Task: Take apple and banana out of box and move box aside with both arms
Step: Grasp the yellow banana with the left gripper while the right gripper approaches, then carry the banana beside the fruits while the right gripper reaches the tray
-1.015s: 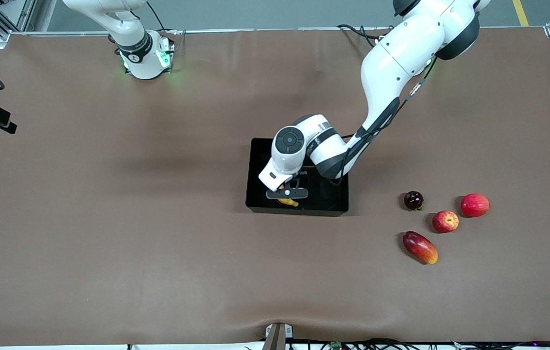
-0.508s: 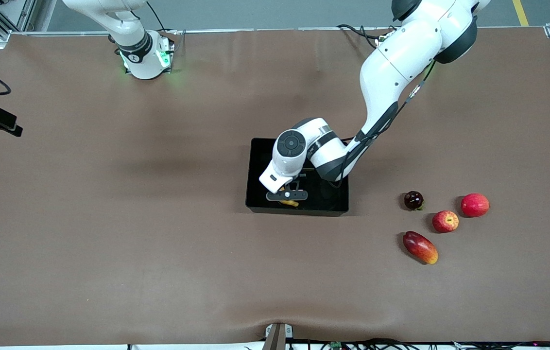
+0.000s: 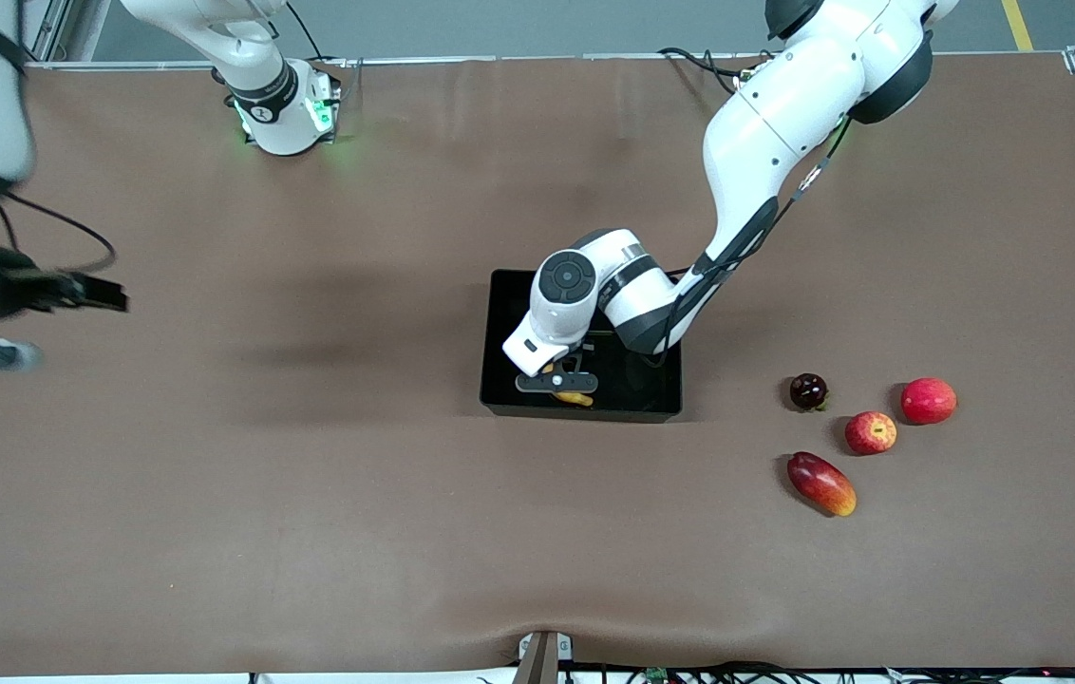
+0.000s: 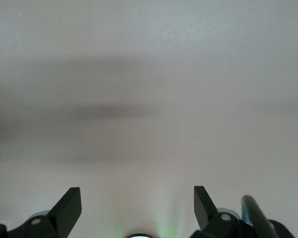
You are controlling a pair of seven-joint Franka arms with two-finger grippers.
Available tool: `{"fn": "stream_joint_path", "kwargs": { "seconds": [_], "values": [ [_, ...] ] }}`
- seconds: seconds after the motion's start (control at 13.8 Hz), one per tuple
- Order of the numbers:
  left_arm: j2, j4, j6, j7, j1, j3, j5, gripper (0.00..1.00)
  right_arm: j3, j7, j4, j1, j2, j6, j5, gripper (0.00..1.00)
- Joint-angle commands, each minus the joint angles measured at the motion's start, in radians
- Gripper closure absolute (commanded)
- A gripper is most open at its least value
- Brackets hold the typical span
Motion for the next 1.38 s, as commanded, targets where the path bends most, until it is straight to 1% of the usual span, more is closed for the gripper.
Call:
{"fn": "stream_joint_path", "kwargs": {
  "seconds": [0.0, 0.15, 0.22, 0.29, 0.36, 0.44, 0.51, 0.58, 0.65, 0.87, 1.02, 1.16, 1.31],
  "values": [
    [-0.054, -0.002, -0.069, 0.007, -0.003, 0.006, 0.023, 1.00, -0.004, 0.014, 0.015, 0.082, 0.007, -0.010, 0.054, 0.00],
    [-0.084, 0.000, -0.108, 0.007, -0.003, 0.001, 0.023, 1.00, -0.004, 0.014, 0.012, 0.094, 0.027, 0.007, 0.186, 0.00],
    [-0.100, 0.000, -0.114, 0.007, -0.001, 0.001, 0.022, 1.00, -0.004, 0.014, 0.012, 0.111, 0.038, 0.011, 0.235, 0.00],
    [-0.112, 0.000, -0.114, 0.005, 0.005, 0.000, 0.022, 1.00, -0.004, 0.017, 0.011, 0.140, 0.049, 0.031, 0.252, 0.00],
    [-0.129, 0.002, -0.114, 0.007, 0.011, 0.000, 0.022, 1.00, -0.004, 0.051, 0.009, 0.178, 0.052, 0.056, 0.253, 0.00],
    [-0.149, 0.003, -0.116, 0.008, 0.016, 0.000, 0.020, 1.00, -0.004, 0.138, -0.009, 0.227, 0.059, 0.088, 0.256, 0.00],
    [-0.170, 0.003, -0.134, 0.008, 0.019, 0.001, 0.020, 1.00, -0.004, 0.251, -0.026, 0.285, 0.063, 0.149, 0.256, 0.00],
    [-0.189, 0.005, -0.175, 0.010, 0.025, 0.003, 0.019, 1.00, -0.004, 0.349, -0.040, 0.350, 0.084, 0.203, 0.256, 0.00],
    [-0.216, 0.003, -0.207, 0.019, 0.030, 0.003, 0.018, 1.00, -0.004, 0.391, -0.040, 0.391, 0.118, 0.247, 0.256, 0.00],
    [-0.291, 0.003, -0.283, 0.123, 0.097, -0.003, 0.003, 1.00, -0.004, 0.413, -0.041, 0.487, 0.188, 0.362, 0.257, 0.00],
    [-0.322, 0.002, -0.316, 0.207, 0.150, -0.003, -0.001, 1.00, -0.001, 0.485, -0.043, 0.524, 0.228, 0.429, 0.259, 0.00],
    [-0.338, -0.001, -0.340, 0.330, 0.215, -0.003, -0.009, 1.00, 0.004, 0.532, -0.046, 0.580, 0.276, 0.511, 0.320, 0.00],
    [-0.344, 0.000, -0.346, 0.439, 0.275, -0.003, -0.011, 1.00, 0.002, 0.537, -0.046, 0.619, 0.306, 0.573, 0.329, 0.00]
  ]
}}
